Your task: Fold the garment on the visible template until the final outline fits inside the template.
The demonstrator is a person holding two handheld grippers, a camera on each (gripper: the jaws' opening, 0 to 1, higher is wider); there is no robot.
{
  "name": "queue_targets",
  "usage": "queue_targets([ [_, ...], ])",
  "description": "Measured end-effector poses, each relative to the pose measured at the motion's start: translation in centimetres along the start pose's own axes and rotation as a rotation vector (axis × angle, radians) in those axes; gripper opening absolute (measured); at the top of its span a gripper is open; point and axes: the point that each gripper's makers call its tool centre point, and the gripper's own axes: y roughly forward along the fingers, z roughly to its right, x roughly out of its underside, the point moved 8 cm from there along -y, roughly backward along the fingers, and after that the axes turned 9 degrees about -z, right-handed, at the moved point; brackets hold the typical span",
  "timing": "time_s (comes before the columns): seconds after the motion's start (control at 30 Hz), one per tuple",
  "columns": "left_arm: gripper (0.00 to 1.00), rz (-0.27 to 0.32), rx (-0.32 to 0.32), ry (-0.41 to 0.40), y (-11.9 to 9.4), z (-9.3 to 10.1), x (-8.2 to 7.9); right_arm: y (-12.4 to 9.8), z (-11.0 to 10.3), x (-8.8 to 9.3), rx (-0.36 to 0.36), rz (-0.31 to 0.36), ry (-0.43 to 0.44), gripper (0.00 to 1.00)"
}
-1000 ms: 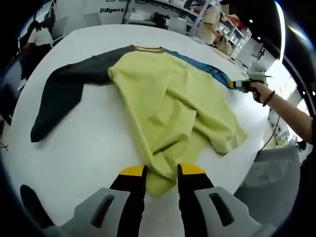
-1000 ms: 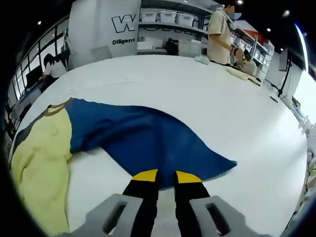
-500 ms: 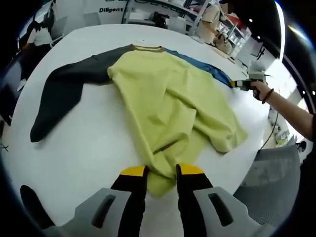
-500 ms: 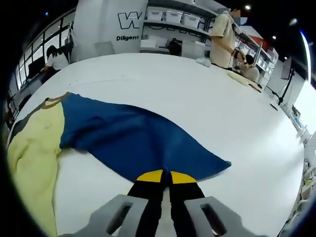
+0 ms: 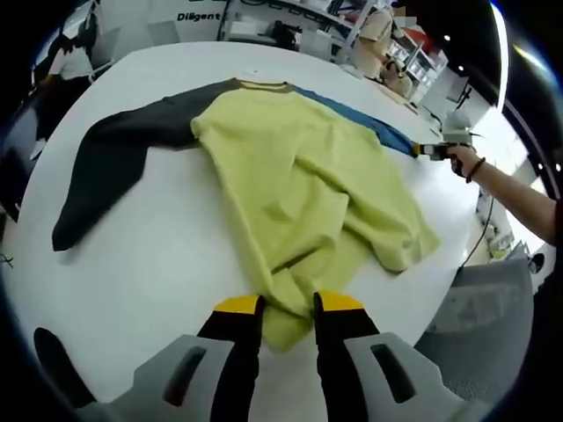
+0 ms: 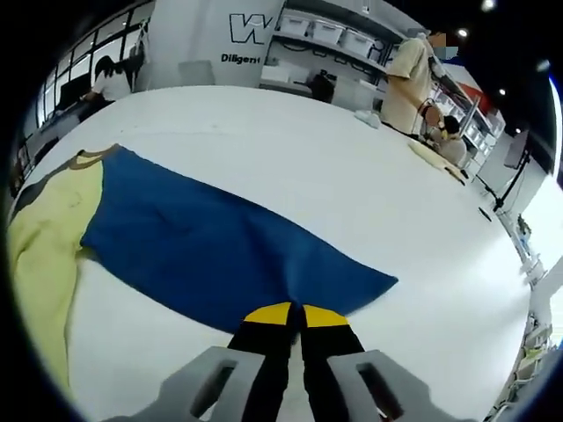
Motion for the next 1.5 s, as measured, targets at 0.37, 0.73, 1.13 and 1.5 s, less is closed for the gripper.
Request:
queue_targets([
  [0.37, 0.23, 0.012, 0.030, -0.022, -0.1, 0.0, 0.1, 0.7, 0.6, -0.3, 0.000, 0.016, -0.056, 0.00],
  [0.73, 0.24, 0.009, 0.038, -0.020, -0.1, 0.0, 0.1, 0.9, 0.9, -0.3, -0.014, 0.028, -0.050, 0.00],
  [1.13, 0.29, 0.010, 0.040, -0.021, -0.1, 0.1, 0.0, -1.6, -0.8, -1.5, -0.206, 0.145, 0.127, 0.51],
  [1.5, 0.31, 0.008, 0.036, -0.010, -0.2, 0.4, 0.0, -5.0, -4.8, -1.0, -0.394, 0.155, 0.095, 0.79],
])
